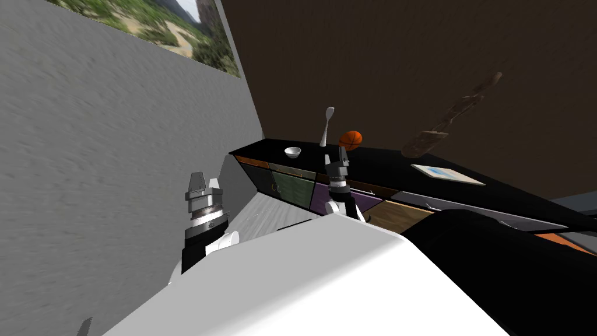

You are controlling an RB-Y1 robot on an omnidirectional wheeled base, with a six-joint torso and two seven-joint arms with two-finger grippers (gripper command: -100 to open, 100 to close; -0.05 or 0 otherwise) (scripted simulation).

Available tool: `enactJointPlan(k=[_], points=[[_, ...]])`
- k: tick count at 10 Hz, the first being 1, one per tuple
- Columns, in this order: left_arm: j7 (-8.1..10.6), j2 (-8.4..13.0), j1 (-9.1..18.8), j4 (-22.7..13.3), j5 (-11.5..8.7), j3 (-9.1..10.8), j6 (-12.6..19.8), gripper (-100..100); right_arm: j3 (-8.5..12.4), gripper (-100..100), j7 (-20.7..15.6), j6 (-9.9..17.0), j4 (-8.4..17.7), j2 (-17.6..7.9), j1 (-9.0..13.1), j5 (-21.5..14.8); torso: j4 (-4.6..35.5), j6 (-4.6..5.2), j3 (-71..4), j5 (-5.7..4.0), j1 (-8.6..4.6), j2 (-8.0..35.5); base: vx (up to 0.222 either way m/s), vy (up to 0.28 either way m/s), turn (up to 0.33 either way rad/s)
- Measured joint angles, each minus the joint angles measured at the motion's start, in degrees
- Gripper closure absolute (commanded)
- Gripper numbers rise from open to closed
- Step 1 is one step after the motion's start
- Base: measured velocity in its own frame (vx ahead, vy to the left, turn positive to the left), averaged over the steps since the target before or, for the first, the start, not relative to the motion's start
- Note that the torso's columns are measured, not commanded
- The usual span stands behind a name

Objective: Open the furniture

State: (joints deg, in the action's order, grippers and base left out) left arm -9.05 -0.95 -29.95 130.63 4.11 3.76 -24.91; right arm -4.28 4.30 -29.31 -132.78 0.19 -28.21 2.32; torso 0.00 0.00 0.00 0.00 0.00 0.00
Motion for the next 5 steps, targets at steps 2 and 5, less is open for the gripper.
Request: enactJointPlan(k=[2,5], points=[[0.0,0.0,0.0,0.0,0.0,0.0,0.0,0,0.0,0,0.0,0.0,0.0,0.0,0.0,0.0,6.0,0.0,-12.0,0.0,0.0,5.97,0.0,0.0,0.0],[0.0,0.0,0.0,0.01,0.0,0.0,0.0,0,0.0,0,0.0,0.0,-0.01,0.0,0.0,0.0,18.46,0.0,-36.92,0.0,0.0,18.45,0.0,0.0,0.0]])
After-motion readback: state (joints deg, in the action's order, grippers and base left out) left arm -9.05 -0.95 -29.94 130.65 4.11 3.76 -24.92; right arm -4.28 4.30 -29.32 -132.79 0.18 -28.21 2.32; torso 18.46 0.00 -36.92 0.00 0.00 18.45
